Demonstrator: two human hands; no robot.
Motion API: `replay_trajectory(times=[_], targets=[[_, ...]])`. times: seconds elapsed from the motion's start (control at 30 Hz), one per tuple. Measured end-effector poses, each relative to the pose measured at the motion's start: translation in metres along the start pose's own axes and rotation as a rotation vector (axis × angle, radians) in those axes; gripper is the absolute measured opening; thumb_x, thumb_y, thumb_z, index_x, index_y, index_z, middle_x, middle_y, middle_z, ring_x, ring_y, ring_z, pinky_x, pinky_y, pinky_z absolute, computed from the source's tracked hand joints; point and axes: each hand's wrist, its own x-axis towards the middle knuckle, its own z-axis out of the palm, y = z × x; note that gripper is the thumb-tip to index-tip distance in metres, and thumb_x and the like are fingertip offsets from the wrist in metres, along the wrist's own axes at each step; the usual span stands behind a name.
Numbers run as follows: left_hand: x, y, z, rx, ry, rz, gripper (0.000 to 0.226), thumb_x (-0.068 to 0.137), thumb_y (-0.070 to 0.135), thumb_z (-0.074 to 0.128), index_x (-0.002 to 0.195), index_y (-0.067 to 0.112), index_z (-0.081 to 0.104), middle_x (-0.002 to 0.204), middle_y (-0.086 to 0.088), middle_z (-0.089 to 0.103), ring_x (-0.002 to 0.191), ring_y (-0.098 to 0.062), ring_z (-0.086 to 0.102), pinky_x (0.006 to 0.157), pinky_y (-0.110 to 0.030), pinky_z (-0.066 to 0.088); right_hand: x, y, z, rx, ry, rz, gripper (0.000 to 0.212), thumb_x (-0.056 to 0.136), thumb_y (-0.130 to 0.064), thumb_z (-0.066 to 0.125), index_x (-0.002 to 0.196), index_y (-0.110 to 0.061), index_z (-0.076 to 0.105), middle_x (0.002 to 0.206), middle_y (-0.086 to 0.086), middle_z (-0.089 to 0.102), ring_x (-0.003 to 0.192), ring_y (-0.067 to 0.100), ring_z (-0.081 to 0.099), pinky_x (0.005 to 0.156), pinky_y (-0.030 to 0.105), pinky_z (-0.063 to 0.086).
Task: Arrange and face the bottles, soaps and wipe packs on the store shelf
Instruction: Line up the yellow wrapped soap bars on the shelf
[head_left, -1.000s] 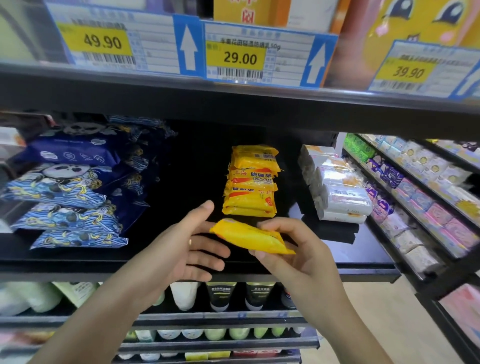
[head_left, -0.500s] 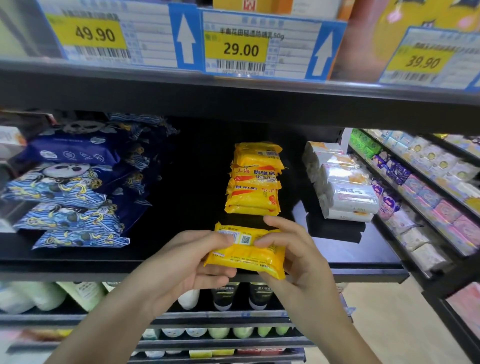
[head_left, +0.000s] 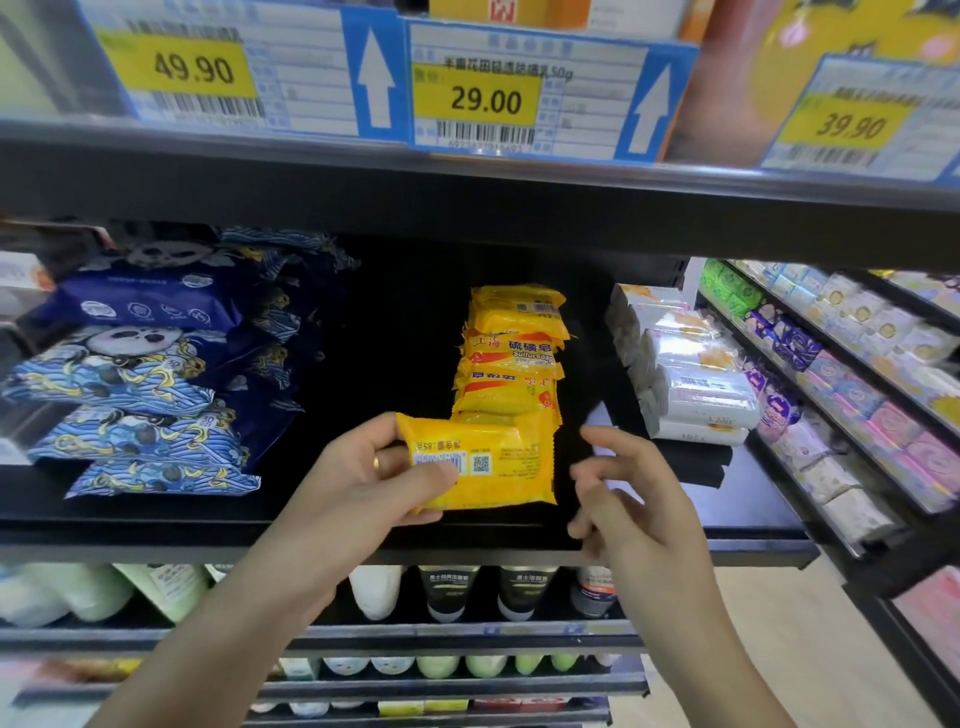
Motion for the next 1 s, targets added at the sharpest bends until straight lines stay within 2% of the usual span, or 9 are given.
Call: replay_trajectory(times=[0.1,0.17,0.33,0.4,0.47,0.6,0.7,0.9,1.0], targets=[[-0.001,-0.003,-0.001,0.027,0.018,0.080,0.020,0.093,0.006,0.069,0.111,0.015,0.065,0.105,0.001,0.079,0.101,-0.015,0.074,0.084,-0.031,0.061,0.003,-0.009,0.000,0.049,-0.007,0.128,0.019,0.102,-0.025,0.058,0.112,-0.036,0.069,0.079,0.008,0.064,0.054,0.022,0.053,0.052,0.032,0.047],[-0.002,-0.005,-0.001,0.053,0.017,0.145,0.023,0.092,0.004,0.070,0.110,0.016,0.064,0.104,0.000,0.078,0.100,-0.015,0.074,0.083,-0.028,0.060,0.003,-0.017,0.001,0.144,-0.062,0.241,0.017,0.099,-0.036,0.059,0.111,-0.033,0.071,0.076,0.009,0.063,0.050,0.023,0.050,0.045,0.031,0.042],[-0.007,-0.014,0.000,0.276,0.035,0.412,0.028,0.091,0.010,0.074,0.112,0.026,0.065,0.103,0.005,0.076,0.099,-0.017,0.071,0.083,-0.021,0.055,0.003,-0.031,0.009,0.266,-0.263,0.554,0.070,0.070,-0.069,0.061,0.126,-0.027,0.063,0.081,0.015,0.069,0.051,0.024,0.052,0.044,0.027,0.041],[-0.009,-0.018,0.000,0.379,0.037,0.494,0.031,0.091,0.014,0.075,0.114,0.032,0.065,0.107,0.007,0.074,0.104,-0.018,0.069,0.088,-0.022,0.053,0.003,-0.032,0.012,0.305,-0.330,0.602,0.078,0.072,-0.074,0.059,0.134,-0.026,0.059,0.089,0.017,0.072,0.055,0.025,0.055,0.045,0.028,0.043],[-0.010,-0.022,-0.002,0.459,0.036,0.530,0.035,0.091,0.017,0.075,0.118,0.036,0.065,0.113,0.011,0.072,0.111,-0.017,0.067,0.092,-0.025,0.051,0.004,-0.033,0.015,0.310,-0.356,0.607,0.076,0.074,-0.074,0.059,0.131,-0.024,0.061,0.095,0.018,0.074,0.057,0.024,0.057,0.045,0.029,0.046],[-0.014,-0.028,-0.003,0.573,0.043,0.518,0.044,0.090,0.023,0.074,0.123,0.048,0.060,0.122,0.015,0.067,0.119,-0.015,0.062,0.089,-0.038,0.056,0.008,-0.029,0.022,0.286,-0.333,0.630,0.088,0.060,-0.077,0.074,0.126,-0.020,0.064,0.098,0.016,0.077,0.064,0.024,0.065,0.048,0.032,0.053],[-0.016,-0.030,-0.003,0.644,0.050,0.537,0.049,0.089,0.017,0.073,0.122,0.049,0.060,0.132,0.023,0.061,0.134,-0.008,0.052,0.088,-0.041,0.059,0.003,-0.027,0.021,0.293,-0.318,0.625,0.059,0.082,-0.061,0.067,0.123,-0.019,0.066,0.098,0.017,0.076,0.064,0.023,0.062,0.048,0.031,0.051],[-0.017,-0.031,-0.004,0.680,0.047,0.543,0.064,0.081,0.008,0.079,0.124,0.050,0.058,0.138,0.036,0.052,0.143,-0.001,0.038,0.091,-0.043,0.059,0.000,-0.025,0.024,0.361,-0.233,0.598,0.035,0.090,-0.023,0.075,0.123,-0.022,0.065,0.095,0.014,0.073,0.061,0.024,0.062,0.046,0.030,0.053],[-0.018,-0.030,-0.009,0.736,0.028,0.530,0.075,0.081,0.025,0.082,0.137,0.058,0.045,0.142,0.040,0.042,0.142,0.005,0.035,0.101,-0.028,0.047,0.000,-0.024,0.023,0.348,-0.217,0.558,0.034,0.091,-0.018,0.074,0.122,-0.027,0.064,0.099,0.020,0.074,0.064,0.026,0.064,0.050,0.031,0.056]])
